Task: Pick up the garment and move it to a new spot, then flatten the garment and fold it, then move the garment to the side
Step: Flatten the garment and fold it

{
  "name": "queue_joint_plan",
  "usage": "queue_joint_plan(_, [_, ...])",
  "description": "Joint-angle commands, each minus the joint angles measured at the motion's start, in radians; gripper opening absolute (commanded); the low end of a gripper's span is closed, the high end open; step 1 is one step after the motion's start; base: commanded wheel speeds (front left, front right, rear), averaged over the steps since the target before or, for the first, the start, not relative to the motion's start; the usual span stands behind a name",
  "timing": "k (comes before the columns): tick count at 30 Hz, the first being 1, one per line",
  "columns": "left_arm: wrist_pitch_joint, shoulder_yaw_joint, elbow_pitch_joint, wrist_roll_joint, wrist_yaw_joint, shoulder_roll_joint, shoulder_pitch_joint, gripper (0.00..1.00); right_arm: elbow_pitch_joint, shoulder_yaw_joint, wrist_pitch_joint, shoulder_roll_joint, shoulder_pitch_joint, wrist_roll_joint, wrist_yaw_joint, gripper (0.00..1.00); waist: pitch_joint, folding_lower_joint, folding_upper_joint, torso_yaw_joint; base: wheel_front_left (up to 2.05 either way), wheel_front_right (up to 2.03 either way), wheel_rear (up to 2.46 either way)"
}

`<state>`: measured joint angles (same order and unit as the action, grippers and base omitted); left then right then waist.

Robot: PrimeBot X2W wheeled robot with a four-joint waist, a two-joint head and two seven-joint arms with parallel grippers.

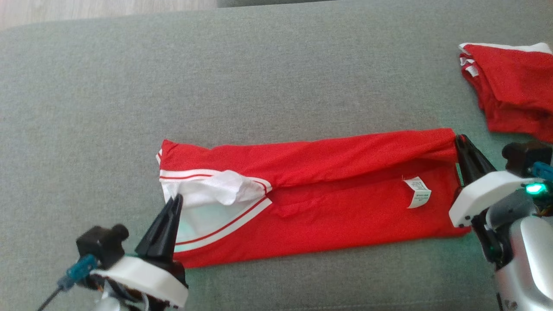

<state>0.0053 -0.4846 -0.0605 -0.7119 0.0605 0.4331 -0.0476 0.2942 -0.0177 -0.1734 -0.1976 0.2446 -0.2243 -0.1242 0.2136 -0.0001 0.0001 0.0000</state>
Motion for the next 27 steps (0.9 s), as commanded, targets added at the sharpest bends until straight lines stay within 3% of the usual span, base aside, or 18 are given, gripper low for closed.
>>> queue_joint_plan(1, [-0.018,0.033,-0.017,0.0,-0.004,0.009,-0.016,0.0,-0.044,-0.009,0.0,-0.002,0.004,0.007,-0.007,0.0,-0.004,0.0001,-0.0001,-0.001,0.0,0.0,0.0])
queue_joint_plan(11, [-0.066,0.01,0.076,-0.01,-0.01,-0.016,0.05,0.0,-0.028,0.028,0.021,0.028,-0.046,0.022,-0.007,0.0,-0.033,0.0001,-0.0001,-0.012,0.0,0.0,0.0])
queue_joint_plan(12, [-0.065,0.005,0.082,-0.011,-0.013,-0.016,0.054,0.0,-0.024,0.032,0.025,0.03,-0.049,0.026,-0.007,0.16,-0.036,0.0001,-0.0001,-0.011,0.0,0.0,0.0])
queue_joint_plan(13, [-0.066,0.001,0.086,-0.009,-0.013,-0.017,0.057,0.11,-0.019,0.033,0.026,0.03,-0.053,0.032,-0.007,0.45,-0.04,0.0001,-0.0001,-0.011,0.0,0.0,0.0])
queue_joint_plan(14, [-0.068,-0.003,0.089,-0.009,-0.013,-0.02,0.06,0.73,-0.016,0.037,0.031,0.032,-0.057,0.034,-0.007,0.95,-0.044,0.0001,-0.0001,-0.011,0.0,0.0,0.0])
queue_joint_plan(15, [-0.071,-0.003,0.091,-0.013,-0.012,-0.026,0.064,1.0,-0.014,0.044,0.037,0.036,-0.062,0.035,-0.007,1.0,-0.048,0.0001,-0.0001,-0.01,0.0,0.0,0.0])
queue_joint_plan(21, [-0.124,0.019,0.081,-0.017,0.018,-0.044,0.092,1.0,-0.034,0.108,0.055,0.06,-0.124,0.044,-0.007,1.0,-0.083,0.0001,-0.0001,0.001,0.0,0.0,0.0])
queue_joint_plan(27, [-0.199,0.076,0.059,-0.006,0.076,-0.06,0.099,1.0,-0.096,0.163,0.025,0.086,-0.196,0.058,-0.007,1.0,-0.123,0.0001,-0.0001,0.012,0.0,0.0,0.0])
